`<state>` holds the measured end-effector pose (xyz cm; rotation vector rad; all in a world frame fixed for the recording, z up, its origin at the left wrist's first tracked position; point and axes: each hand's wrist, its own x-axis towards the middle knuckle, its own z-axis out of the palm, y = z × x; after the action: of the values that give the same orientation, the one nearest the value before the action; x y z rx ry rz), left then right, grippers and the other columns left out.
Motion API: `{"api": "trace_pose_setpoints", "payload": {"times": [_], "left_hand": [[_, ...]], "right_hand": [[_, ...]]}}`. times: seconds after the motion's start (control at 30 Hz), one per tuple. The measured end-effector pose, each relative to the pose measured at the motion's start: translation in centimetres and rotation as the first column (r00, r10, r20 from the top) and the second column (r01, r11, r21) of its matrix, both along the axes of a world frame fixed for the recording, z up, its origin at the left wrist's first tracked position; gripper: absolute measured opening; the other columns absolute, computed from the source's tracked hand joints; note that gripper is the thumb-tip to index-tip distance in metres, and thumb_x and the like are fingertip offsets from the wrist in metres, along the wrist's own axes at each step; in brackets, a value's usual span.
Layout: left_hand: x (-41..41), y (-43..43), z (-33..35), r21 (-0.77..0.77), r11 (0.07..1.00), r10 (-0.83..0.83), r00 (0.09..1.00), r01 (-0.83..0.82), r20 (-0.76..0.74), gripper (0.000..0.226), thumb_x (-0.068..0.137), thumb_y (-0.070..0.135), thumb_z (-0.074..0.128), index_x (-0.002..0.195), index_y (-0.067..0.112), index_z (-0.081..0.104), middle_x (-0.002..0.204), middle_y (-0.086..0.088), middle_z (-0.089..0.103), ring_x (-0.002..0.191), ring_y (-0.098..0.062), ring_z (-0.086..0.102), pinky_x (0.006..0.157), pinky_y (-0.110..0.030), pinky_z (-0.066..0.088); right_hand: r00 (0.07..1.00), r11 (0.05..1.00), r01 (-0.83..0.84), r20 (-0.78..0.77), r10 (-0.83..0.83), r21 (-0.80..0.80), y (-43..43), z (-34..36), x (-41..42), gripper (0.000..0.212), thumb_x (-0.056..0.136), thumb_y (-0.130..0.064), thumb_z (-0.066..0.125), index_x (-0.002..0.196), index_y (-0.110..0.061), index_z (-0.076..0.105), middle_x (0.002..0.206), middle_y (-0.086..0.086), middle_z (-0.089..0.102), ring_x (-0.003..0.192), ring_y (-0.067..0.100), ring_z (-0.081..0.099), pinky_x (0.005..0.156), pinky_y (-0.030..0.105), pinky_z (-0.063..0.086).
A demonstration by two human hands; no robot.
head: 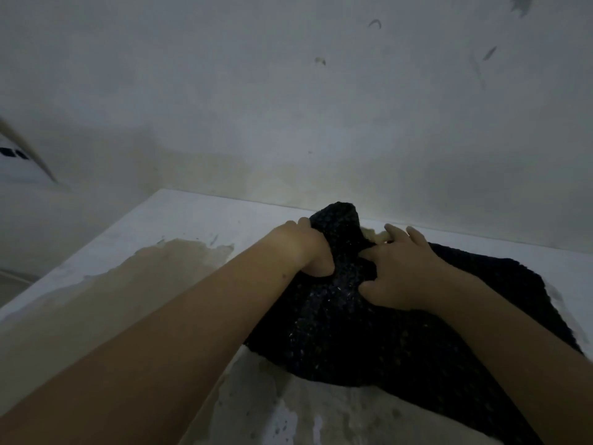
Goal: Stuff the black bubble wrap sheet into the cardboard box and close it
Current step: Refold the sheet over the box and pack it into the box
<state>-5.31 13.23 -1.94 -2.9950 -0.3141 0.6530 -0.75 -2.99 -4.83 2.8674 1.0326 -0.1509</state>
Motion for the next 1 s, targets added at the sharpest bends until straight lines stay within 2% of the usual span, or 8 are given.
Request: {"api": "trace_pose_setpoints", "payload": {"times": [0.1, 0.27, 0.43, 0.57, 0.7, 0.8, 0.9, 1.0], "left_hand": [[-0.3, -0.6, -0.8, 0.058, 0.998, 0.0, 0.999, -0.002, 0.038, 0.06, 0.093, 0.032, 0.045, 0.15, 0.018, 0.033, 0.156, -0.013, 0.006, 0.14, -0.036, 0.014, 0.107, -0.046, 0.029], [-1.5, 0.0, -1.5, 0.098, 0.977, -0.212, 0.928, 0.19, 0.306, 0.053, 0.088, 0.031, 0.052, 0.139, 0.019, 0.044, 0.163, -0.012, -0.015, 0.147, -0.04, -0.011, 0.117, -0.054, 0.007], [-2.2, 1.8, -1.1, -0.077, 0.928, -0.285, 0.826, 0.365, 0.487, 0.061, 0.078, 0.02, 0.061, 0.134, 0.016, 0.039, 0.141, -0.004, 0.044, 0.137, -0.025, 0.033, 0.111, -0.04, 0.015], [-2.5, 1.8, -1.3, 0.043, 0.902, -0.363, 0.7, 0.43, 0.615, 0.074, 0.074, 0.014, 0.055, 0.145, 0.019, 0.033, 0.125, 0.002, 0.052, 0.116, -0.021, 0.045, 0.099, -0.038, 0.024], [-2.8, 1.2, -1.1, 0.202, 0.906, -0.415, 0.688, 0.372, 0.595, 0.039, 0.078, 0.03, 0.054, 0.115, 0.02, 0.056, 0.107, 0.0, 0.046, 0.107, -0.025, 0.042, 0.088, -0.04, 0.025], [-2.8, 1.1, -1.2, 0.174, 0.94, -0.339, 0.748, 0.293, 0.57, 0.027, 0.087, 0.045, 0.044, 0.083, 0.019, 0.048, 0.108, -0.003, 0.034, 0.112, -0.028, 0.035, 0.092, -0.043, 0.025], [-1.9, 0.6, -1.2, 0.124, 0.975, -0.221, 0.888, 0.186, 0.404, 0.045, 0.093, 0.052, 0.033, 0.102, 0.02, 0.063, 0.141, -0.009, 0.029, 0.129, -0.032, 0.024, 0.104, -0.048, 0.023], [-0.2, -0.1, -0.9, 0.071, 0.994, -0.096, 0.976, 0.084, 0.195, 0.06, 0.096, 0.05, 0.029, 0.139, 0.016, 0.05, 0.153, -0.011, 0.021, 0.137, -0.036, 0.018, 0.11, -0.052, 0.016]], "right_hand": [[0.985, 0.988, 0.033, -0.164, -0.059, -0.153, 0.9, 0.0, 1.7, 0.081, 0.071, -0.062, 0.039, 0.147, -0.033, 0.033, 0.161, 0.011, 0.014, 0.148, 0.03, -0.006, 0.116, 0.053, -0.01], [0.985, 0.985, 0.023, -0.165, -0.052, -0.173, 0.8, -0.6, 1.7, 0.093, 0.063, -0.068, 0.031, 0.15, -0.036, 0.025, 0.163, 0.005, 0.006, 0.146, 0.03, -0.015, 0.11, 0.053, -0.023], [0.997, 0.999, -0.019, -0.072, 0.022, 0.038, -0.1, -1.2, 0.4, 0.08, 0.063, -0.067, 0.029, 0.132, -0.033, 0.051, 0.16, 0.005, 0.019, 0.147, 0.029, -0.013, 0.113, 0.05, -0.019], [1.0, 0.983, -0.031, 0.01, 0.029, 0.18, -0.6, -1.5, -0.5, 0.046, 0.069, -0.06, 0.033, 0.101, -0.032, 0.053, 0.152, 0.009, 0.034, 0.148, 0.029, -0.002, 0.117, 0.05, -0.011], [0.999, 0.971, -0.034, 0.02, 0.03, 0.235, -0.8, -1.6, -0.8, 0.057, 0.071, -0.055, 0.035, 0.12, -0.032, 0.055, 0.14, 0.006, 0.047, 0.147, 0.03, 0.002, 0.118, 0.049, -0.008], [0.998, 0.964, -0.043, 0.044, 0.033, 0.262, -0.8, -1.6, -0.8, 0.046, 0.07, -0.053, 0.035, 0.104, -0.032, 0.058, 0.123, 0.003, 0.055, 0.145, 0.032, 0.012, 0.118, 0.049, -0.003], [0.998, 0.965, -0.037, 0.057, 0.023, 0.259, -0.7, -1.4, -0.9, 0.049, 0.073, -0.05, 0.039, 0.11, -0.026, 0.062, 0.125, 0.005, 0.057, 0.146, 0.03, 0.012, 0.117, 0.047, -0.005], [0.989, 0.943, -0.059, 0.149, 0.01, 0.328, -1.0, -1.6, -1.5, 0.05, 0.076, -0.044, 0.047, 0.118, -0.022, 0.06, 0.124, 0.005, 0.06, 0.144, 0.032, 0.019, 0.118, 0.044, 0.001]]}}
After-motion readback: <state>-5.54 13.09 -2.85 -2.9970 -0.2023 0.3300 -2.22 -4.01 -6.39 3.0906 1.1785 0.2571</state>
